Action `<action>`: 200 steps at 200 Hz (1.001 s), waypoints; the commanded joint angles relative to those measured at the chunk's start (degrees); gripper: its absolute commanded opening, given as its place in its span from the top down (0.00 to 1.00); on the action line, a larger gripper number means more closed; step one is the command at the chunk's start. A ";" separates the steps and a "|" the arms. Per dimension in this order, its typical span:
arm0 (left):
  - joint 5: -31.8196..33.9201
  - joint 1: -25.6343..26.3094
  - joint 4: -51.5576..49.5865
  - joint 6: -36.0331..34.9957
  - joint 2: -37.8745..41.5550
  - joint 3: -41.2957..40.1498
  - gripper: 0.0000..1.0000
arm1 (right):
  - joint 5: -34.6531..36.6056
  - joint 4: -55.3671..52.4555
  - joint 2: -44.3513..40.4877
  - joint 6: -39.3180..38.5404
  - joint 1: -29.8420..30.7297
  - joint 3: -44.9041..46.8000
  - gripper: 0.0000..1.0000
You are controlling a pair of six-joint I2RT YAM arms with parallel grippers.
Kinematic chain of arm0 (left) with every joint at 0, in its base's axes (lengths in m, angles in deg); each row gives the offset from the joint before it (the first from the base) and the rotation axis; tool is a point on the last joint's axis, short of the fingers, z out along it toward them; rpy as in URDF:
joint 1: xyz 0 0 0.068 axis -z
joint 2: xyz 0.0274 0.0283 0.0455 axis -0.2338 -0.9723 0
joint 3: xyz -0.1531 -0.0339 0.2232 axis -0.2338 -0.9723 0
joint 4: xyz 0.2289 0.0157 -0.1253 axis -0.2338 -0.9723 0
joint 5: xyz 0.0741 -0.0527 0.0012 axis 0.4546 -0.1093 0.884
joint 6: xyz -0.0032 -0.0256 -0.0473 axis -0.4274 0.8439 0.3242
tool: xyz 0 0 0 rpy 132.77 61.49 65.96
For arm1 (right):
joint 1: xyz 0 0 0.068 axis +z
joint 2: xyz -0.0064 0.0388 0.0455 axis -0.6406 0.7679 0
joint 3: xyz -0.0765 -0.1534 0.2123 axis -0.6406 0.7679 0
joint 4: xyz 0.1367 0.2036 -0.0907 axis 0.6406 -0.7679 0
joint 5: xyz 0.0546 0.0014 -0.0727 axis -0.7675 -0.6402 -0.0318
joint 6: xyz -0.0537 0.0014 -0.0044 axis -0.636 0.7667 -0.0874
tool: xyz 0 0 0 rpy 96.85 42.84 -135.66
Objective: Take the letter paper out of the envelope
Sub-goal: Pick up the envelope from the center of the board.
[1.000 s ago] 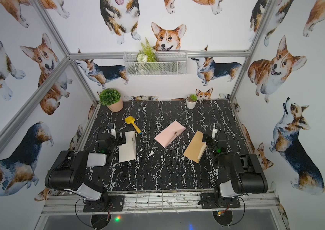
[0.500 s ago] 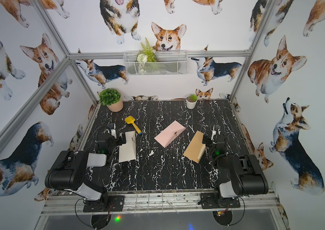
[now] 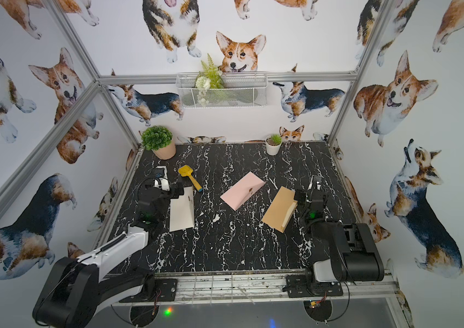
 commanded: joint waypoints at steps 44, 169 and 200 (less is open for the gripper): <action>-7.38 12.04 -8.57 7.97 -7.36 1.86 0.06 | 7.51 -38.85 -18.19 0.71 25.31 -22.45 0.14; -8.59 13.50 -5.42 9.92 -16.70 2.53 0.01 | -13.08 -44.46 5.16 37.33 36.18 -23.07 0.18; -7.72 13.52 -5.46 9.86 -16.52 2.26 0.01 | -9.94 -43.52 14.39 39.33 38.44 -29.29 0.15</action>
